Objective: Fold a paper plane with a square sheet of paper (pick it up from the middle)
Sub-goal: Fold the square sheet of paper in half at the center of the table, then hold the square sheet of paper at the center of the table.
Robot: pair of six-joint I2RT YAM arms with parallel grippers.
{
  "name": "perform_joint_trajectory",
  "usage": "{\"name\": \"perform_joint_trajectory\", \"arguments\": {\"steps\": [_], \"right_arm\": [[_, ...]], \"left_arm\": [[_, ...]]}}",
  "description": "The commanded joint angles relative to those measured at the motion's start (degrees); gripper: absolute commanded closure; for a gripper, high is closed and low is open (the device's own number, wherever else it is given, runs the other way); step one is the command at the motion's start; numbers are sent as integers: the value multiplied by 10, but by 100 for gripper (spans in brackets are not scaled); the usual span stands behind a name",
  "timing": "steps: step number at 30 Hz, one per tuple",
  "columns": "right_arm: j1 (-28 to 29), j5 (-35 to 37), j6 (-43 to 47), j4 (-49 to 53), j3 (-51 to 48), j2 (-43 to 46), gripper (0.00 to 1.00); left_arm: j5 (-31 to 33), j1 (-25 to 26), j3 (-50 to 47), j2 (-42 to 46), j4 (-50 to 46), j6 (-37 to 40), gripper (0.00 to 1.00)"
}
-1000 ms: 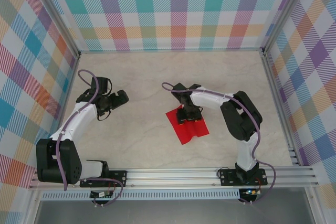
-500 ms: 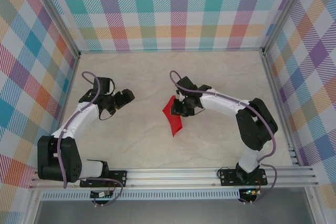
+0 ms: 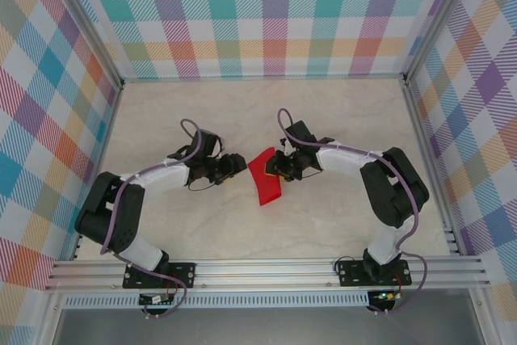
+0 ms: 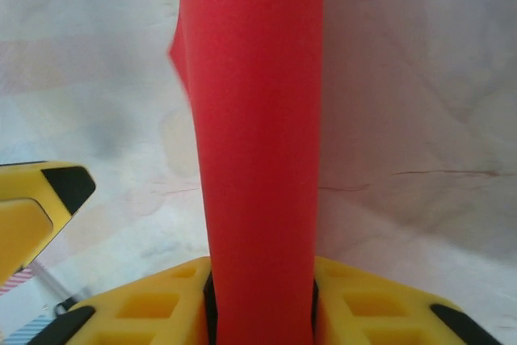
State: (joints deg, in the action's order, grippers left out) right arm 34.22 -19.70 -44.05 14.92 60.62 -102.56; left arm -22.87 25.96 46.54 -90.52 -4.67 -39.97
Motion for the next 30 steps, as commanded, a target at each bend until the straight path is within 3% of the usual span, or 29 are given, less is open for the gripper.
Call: {"name": "perform_joint_trajectory", "arguments": {"steps": [1,8,18,30], "right_arm": [[1,48,24,31,-7,-2,62],[3,106,52,82,3,14,45],[2,180,87,123,10,27,36],[-5,180,10,70,-29,37,49]], "left_arm": [[7,28,25,-28,47,-22,43],[13,50,52,-71,48,-23,46],[17,58,60,-86,46,-26,46],[16,72,73,-100,49,-29,48]]}}
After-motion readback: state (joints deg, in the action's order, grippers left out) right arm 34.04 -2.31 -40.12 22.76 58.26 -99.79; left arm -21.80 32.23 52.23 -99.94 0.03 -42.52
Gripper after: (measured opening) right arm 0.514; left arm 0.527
